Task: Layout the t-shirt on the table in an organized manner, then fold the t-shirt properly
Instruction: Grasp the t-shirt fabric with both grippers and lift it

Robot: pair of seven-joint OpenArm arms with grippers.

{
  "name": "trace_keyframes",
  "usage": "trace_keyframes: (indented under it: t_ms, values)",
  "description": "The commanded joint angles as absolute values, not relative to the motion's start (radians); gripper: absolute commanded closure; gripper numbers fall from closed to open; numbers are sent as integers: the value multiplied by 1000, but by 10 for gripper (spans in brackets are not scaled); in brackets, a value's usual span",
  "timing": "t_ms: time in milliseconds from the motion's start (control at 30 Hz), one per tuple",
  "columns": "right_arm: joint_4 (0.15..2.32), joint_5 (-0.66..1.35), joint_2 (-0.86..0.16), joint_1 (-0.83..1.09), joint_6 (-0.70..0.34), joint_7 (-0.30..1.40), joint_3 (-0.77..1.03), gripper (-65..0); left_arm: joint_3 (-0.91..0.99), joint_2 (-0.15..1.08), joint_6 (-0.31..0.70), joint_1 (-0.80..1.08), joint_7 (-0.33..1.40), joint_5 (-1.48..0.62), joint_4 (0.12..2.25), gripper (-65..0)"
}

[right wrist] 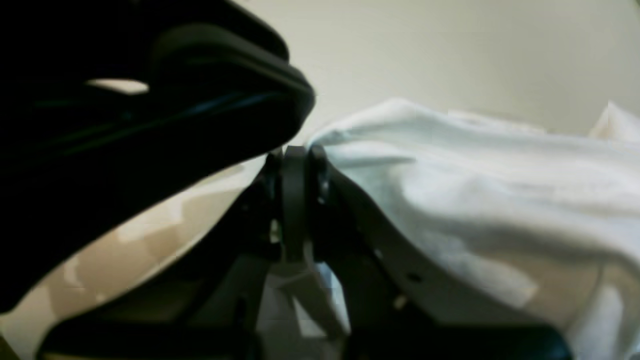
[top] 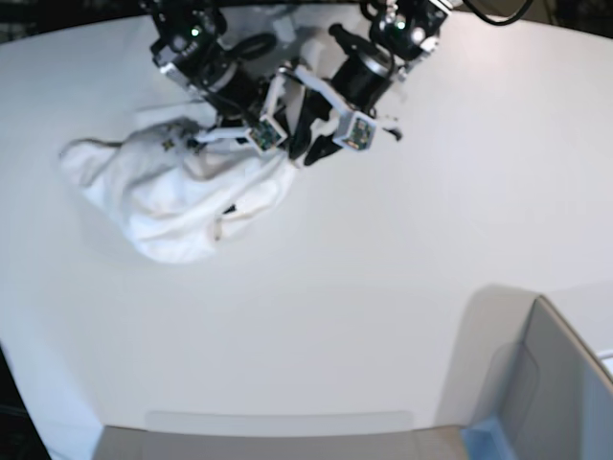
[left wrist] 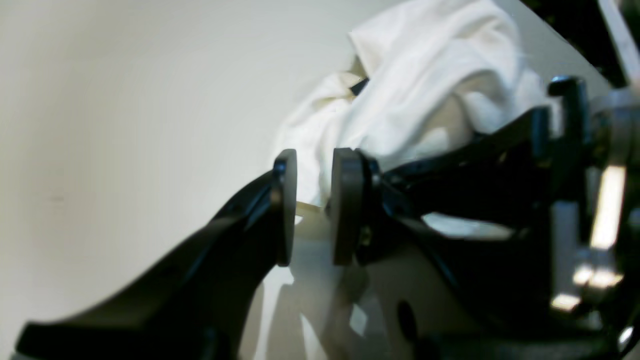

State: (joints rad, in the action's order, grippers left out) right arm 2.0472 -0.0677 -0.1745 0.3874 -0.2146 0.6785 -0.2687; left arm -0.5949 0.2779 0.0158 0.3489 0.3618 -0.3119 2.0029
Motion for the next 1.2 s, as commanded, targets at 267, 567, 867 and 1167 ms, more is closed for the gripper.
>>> trace_keyframes:
  t_ms: [267, 567, 867, 1167]
  values:
    - [2068, -54, -197, 464, -228, 636, -202, -281, -588, 278, -4, 337, 321, -303, 2028, -125]
    - [2069, 151, -197, 532, -223, 510, 38, -310, -607, 312, -2, 335, 335, -303, 2018, -127]
    - [2064, 440, -240, 581, -206, 615, 384, -310, -611, 294, -7, 231, 664, -305, 2005, -240]
    - [2064, 441, -231, 638, -206, 619, 506, -310, -716, 225, -4, 171, 769, -305, 2006, -290]
